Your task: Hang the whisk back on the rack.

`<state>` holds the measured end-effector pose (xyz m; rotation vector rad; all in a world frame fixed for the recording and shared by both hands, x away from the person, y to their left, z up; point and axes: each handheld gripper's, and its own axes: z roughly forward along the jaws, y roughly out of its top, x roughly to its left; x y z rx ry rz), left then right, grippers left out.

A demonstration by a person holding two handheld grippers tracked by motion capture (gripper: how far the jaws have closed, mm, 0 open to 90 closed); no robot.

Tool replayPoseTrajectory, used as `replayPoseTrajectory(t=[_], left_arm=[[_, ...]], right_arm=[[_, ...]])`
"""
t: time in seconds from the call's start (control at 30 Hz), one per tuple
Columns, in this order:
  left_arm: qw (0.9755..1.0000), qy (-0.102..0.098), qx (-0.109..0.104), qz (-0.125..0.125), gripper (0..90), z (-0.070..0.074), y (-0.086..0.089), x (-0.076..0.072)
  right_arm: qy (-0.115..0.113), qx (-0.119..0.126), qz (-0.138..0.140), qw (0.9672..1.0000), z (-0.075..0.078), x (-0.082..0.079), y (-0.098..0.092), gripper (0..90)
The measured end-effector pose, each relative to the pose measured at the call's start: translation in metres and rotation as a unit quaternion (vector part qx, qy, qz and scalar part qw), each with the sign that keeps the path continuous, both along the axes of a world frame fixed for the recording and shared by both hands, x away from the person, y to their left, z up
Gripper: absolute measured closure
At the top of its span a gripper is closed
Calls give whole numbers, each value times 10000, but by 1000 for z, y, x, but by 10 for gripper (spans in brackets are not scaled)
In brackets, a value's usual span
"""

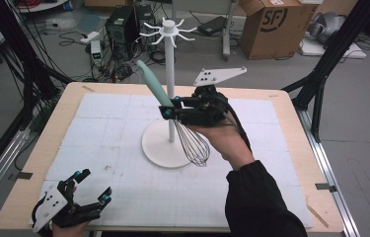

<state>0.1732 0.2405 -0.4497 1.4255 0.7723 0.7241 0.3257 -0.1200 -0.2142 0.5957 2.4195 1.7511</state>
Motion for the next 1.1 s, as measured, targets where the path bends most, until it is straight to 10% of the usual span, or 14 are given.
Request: replayPoseTrajectory(t=[0.5,1.1], left_arm=[[10000,-6,-12,-7,111,0,0,0],[10000,7,13,-25,111,0,-1,0]], right_arm=[[-16,703,-288,9971,13,12,-2,693],[-235,741,-294,9965,17,-5,-16,693]])
